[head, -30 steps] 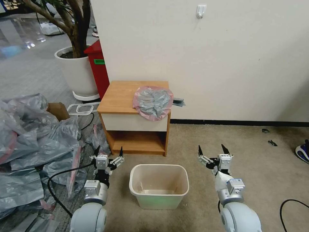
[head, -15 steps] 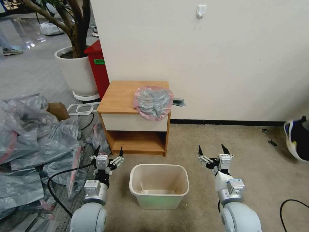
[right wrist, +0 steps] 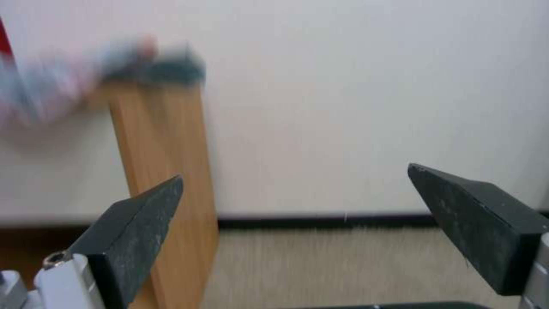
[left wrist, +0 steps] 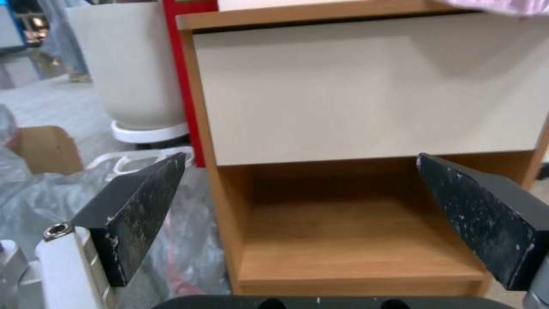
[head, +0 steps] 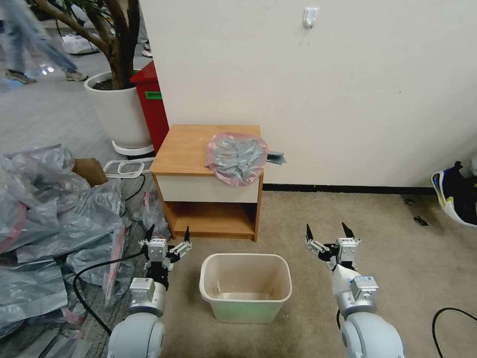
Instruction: Pick up the garbage bag from the table and place it over the trash can.
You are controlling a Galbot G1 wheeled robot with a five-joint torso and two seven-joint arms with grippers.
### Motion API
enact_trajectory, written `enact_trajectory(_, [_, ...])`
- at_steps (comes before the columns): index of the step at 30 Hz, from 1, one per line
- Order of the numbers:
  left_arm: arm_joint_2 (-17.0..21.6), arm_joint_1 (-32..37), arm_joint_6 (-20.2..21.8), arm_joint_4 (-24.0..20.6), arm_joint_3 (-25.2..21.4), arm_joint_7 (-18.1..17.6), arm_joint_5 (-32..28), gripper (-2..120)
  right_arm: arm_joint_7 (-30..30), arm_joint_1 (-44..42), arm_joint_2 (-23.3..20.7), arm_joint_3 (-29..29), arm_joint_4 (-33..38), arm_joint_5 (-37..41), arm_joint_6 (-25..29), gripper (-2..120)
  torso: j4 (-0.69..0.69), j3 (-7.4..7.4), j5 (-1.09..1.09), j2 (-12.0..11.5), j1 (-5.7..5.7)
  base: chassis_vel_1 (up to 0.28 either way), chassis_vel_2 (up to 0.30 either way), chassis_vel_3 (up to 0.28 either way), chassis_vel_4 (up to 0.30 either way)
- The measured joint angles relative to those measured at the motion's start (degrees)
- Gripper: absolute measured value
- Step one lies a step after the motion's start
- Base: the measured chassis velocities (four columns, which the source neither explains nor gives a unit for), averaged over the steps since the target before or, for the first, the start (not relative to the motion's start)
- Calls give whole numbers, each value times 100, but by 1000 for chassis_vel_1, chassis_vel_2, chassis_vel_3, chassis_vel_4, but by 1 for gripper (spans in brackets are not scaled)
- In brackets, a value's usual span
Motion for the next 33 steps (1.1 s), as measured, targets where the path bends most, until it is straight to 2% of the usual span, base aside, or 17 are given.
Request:
enact_trajectory(5, [608, 140, -208, -196, 9, 47, -788, 100, -122, -151, -91, -66, 179, 423, -125, 100, 2, -1, 6, 0, 0, 0, 0, 0, 0])
enact_trajectory(6, [908, 208, -309, -289, 13, 73, -1173, 100, -160, -97, -195, -92, 157, 584, -173, 100, 2, -1, 8, 0, 0, 0, 0, 0, 0])
enact_trajectory(11, [1077, 274, -367, -320, 99, 180, -1536, 100, -199, 63, -429, -123, -48, 978, -194, 100, 1, -1, 4, 0, 0, 0, 0, 0, 0])
enact_trajectory(15, [1084, 276, -417, -293, 108, 184, -1554, 100, -198, 267, -593, -180, -243, 1393, -193, 100, 1, 0, 6, 0, 0, 0, 0, 0, 0])
enact_trajectory(17, [1089, 283, -444, -289, 111, 96, -1530, 100, -143, 550, -758, -314, -416, 1991, -239, 100, 1, -1, 6, 0, 0, 0, 0, 0, 0])
enact_trajectory(18, [1094, 309, -447, -306, 105, 12, -1503, 100, -53, 839, -890, -463, -579, 2610, -306, 100, 1, 0, 6, 0, 0, 0, 0, 0, 0])
enact_trajectory(19, [1094, 309, -447, -306, 105, 12, -1503, 100, -53, 839, -890, -463, -579, 2610, -306, 100, 1, 0, 6, 0, 0, 0, 0, 0, 0])
enact_trajectory(22, [1088, 365, -451, -338, 42, -32, -1405, 100, 108, 1552, -1121, -772, -982, 3969, -411, 100, 1, 1, 7, 0, 0, 0, 0, 0, 0])
enact_trajectory(23, [1088, 365, -451, -338, 42, -32, -1405, 100, 108, 1552, -1121, -772, -982, 3969, -411, 100, 1, 1, 7, 0, 0, 0, 0, 0, 0])
enact_trajectory(27, [997, 472, -490, -347, -22, -42, -1237, 100, 461, 2644, -1243, -1218, -1670, 5559, -495, 100, 2, 1, 6, 0, 0, 0, 0, 0, 0])
enact_trajectory(28, [997, 472, -490, -347, -22, -42, -1237, 100, 461, 2644, -1243, -1218, -1670, 5559, -495, 100, 2, 1, 6, 0, 0, 0, 0, 0, 0])
enact_trajectory(31, [942, 555, -547, -302, -113, -58, -1131, 100, 973, 3401, -1126, -1418, -2112, 6454, -612, 100, 2, 1, 5, -1, 0, 0, 0, 0, 0])
enact_trajectory(33, [934, 570, -550, -297, -136, -63, -1123, 100, 1082, 3553, -1077, -1442, -2206, 6592, -673, 100, 2, 1, 5, -1, 0, 0, 0, 0, 0])
